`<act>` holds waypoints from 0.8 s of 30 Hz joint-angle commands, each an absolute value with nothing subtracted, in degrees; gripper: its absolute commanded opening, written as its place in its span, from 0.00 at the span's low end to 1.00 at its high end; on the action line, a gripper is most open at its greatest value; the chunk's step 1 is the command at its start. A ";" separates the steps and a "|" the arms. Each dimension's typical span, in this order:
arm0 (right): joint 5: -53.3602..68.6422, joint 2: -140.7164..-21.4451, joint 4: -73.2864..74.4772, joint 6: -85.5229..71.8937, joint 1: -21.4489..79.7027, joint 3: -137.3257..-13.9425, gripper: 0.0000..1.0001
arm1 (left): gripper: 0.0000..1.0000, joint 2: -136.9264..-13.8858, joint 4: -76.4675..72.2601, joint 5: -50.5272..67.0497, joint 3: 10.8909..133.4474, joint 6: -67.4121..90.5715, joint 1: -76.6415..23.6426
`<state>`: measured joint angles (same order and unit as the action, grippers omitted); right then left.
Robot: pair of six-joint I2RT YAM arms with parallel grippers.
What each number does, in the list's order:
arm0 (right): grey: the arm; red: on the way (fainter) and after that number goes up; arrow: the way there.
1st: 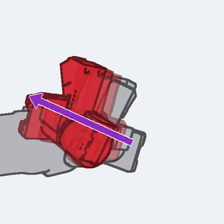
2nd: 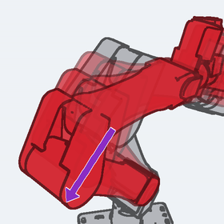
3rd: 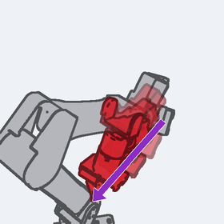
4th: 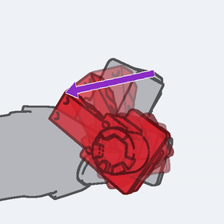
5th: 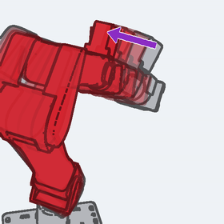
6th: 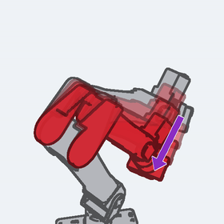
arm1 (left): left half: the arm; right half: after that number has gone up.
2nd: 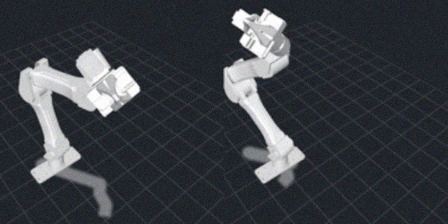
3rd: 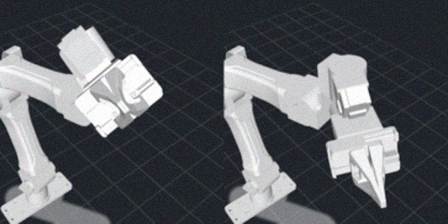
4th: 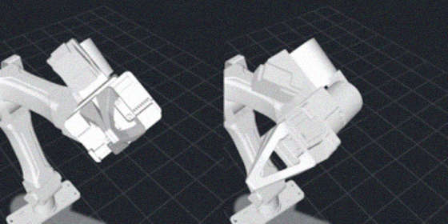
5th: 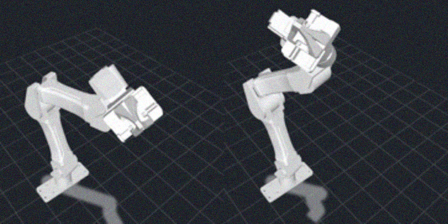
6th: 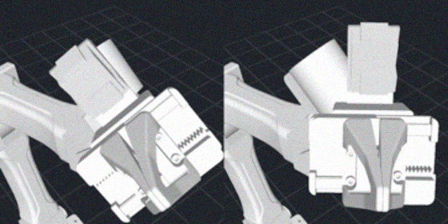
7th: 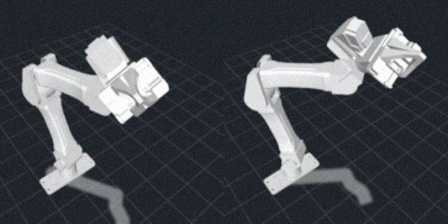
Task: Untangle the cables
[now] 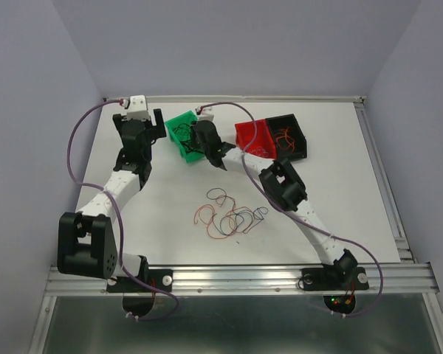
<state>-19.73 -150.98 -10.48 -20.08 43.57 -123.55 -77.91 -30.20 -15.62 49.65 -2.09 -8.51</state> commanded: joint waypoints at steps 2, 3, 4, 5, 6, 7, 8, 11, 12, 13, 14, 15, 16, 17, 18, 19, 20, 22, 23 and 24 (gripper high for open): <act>-21.80 -141.60 -11.60 -16.00 44.73 -120.77 0.31 | 0.99 -77.35 -32.61 -15.64 52.03 -3.08 -8.17; -22.23 -141.07 -11.60 -14.86 44.91 -120.50 0.33 | 0.99 -77.34 -32.61 -15.47 51.94 -3.16 -8.17; -22.67 -140.54 -11.60 -14.42 45.17 -120.24 0.34 | 0.99 -77.34 -32.52 -15.47 51.94 -3.16 -8.17; -22.94 -140.02 -11.60 -14.24 45.44 -119.89 0.36 | 0.99 -77.43 -32.61 -15.21 51.94 -3.08 -8.17; -22.94 -139.40 -11.60 -14.06 45.53 -118.84 0.39 | 0.99 -77.52 -32.61 -14.86 51.94 -3.16 -8.17; -22.94 -138.09 -11.60 -14.06 45.53 -118.22 0.41 | 0.99 -77.95 -32.52 -14.77 52.12 -3.25 -8.26; -22.85 -137.38 -11.69 -14.06 45.53 -117.52 0.44 | 0.99 -78.22 -32.52 -14.77 52.21 -3.25 -8.26; -22.41 -134.83 -11.87 -13.97 45.44 -114.71 0.56 | 0.99 -79.19 -32.52 -14.85 52.56 -3.43 -8.35; -21.72 -134.22 -12.04 -13.97 45.53 -114.00 0.58 | 0.99 -79.36 -32.43 -14.85 52.65 -3.43 -8.35; -21.36 -133.69 -12.56 -14.06 45.53 -112.60 0.59 | 0.99 -79.89 -32.52 -14.85 52.82 -3.51 -8.35; -21.10 -132.99 -12.74 -14.06 45.44 -112.15 0.60 | 0.99 -80.07 -32.52 -14.77 53.00 -3.43 -8.44; -21.09 -132.63 -13.01 -14.06 45.53 -111.80 0.60 | 0.99 -80.42 -32.52 -14.68 53.00 -3.43 -8.52; -21.09 -132.45 -13.44 -13.98 45.53 -111.36 0.60 | 0.99 -80.68 -32.52 -14.50 53.26 -3.43 -8.53; -21.44 -132.28 -13.53 -13.80 45.44 -110.92 0.62 | 0.99 -81.21 -32.52 -14.50 53.35 -3.34 -8.53; -22.23 -132.01 -13.54 -13.62 45.44 -110.57 0.63 | 0.99 -81.47 -32.52 -14.24 53.44 -3.25 -8.53; -23.02 -131.84 -13.54 -13.36 45.53 -110.31 0.64 | 0.99 -81.91 -32.52 -13.89 53.52 -3.25 -8.53; -24.42 -131.49 -13.45 -13.19 45.44 -109.00 0.64 | 0.99 -82.61 -32.52 -12.84 53.70 -3.16 -8.53; -25.05 -130.00 -13.54 -13.01 45.35 -107.50 0.64 | 0.99 -84.36 -32.52 -11.52 54.31 -3.16 -8.53; -25.22 -129.47 -13.54 -13.01 45.18 -105.49 0.61 | 0.99 -84.98 -32.43 -10.99 54.58 -2.73 -8.53; -25.14 -128.85 -13.54 -13.09 45.09 -104.60 0.59 | 0.99 -85.86 -32.34 -9.94 54.93 -2.55 -8.53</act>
<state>-22.72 -133.95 -11.20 -14.00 45.34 -108.27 -83.90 -30.20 -13.02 51.31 -2.72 -8.51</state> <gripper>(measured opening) 0.615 0.986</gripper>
